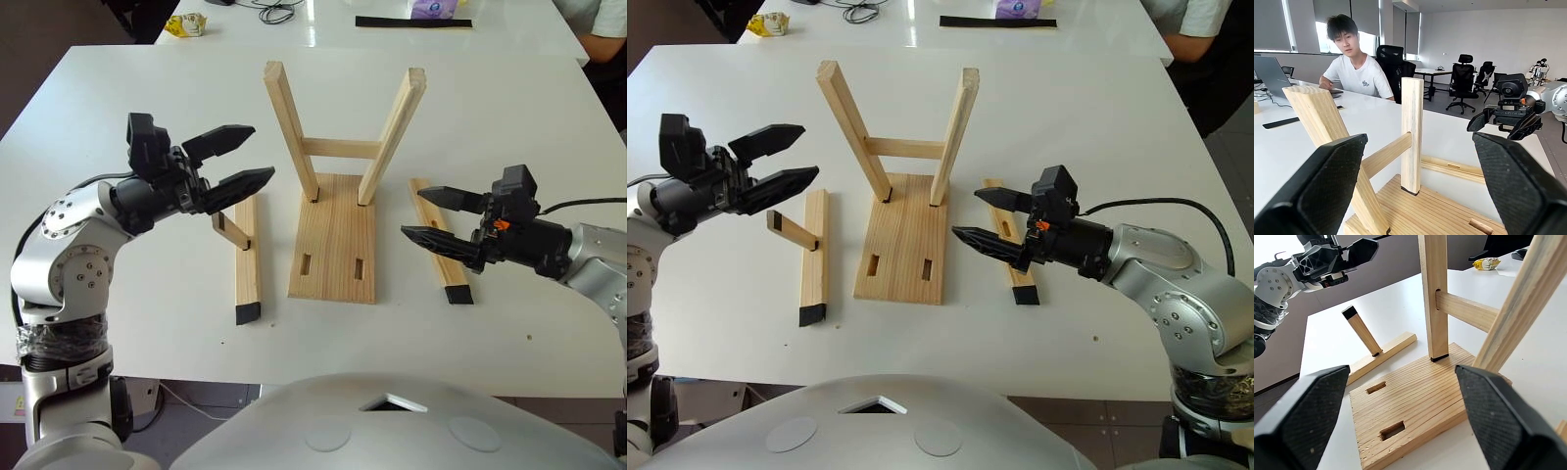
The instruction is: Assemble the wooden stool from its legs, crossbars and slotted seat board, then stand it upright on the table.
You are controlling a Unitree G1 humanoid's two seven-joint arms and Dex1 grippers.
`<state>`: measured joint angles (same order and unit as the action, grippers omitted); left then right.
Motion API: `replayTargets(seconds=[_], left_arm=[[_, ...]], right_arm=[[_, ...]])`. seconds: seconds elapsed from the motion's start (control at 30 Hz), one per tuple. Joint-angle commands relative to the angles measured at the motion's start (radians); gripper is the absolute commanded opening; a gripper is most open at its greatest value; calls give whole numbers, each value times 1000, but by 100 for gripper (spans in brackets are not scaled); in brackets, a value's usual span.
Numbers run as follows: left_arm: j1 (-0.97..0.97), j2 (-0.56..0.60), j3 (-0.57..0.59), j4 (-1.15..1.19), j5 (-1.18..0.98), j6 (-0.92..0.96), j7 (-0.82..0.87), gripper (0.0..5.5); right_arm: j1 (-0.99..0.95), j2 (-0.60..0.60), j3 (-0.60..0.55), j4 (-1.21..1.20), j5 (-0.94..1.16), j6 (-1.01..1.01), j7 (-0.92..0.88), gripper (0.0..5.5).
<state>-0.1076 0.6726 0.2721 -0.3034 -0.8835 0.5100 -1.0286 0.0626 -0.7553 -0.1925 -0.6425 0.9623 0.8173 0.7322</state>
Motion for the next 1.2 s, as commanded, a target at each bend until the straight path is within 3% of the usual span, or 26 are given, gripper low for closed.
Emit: replayTargets(seconds=[0.03,1.2], left_arm=[[-20,6,-1,10,10,-2,-3,399],[10,7,31,-49,-16,16,22,399]], right_arm=[[-6,0,0,-8,-5,-11,-8,398],[-64,-14,-24,32,35,7,10,398]])
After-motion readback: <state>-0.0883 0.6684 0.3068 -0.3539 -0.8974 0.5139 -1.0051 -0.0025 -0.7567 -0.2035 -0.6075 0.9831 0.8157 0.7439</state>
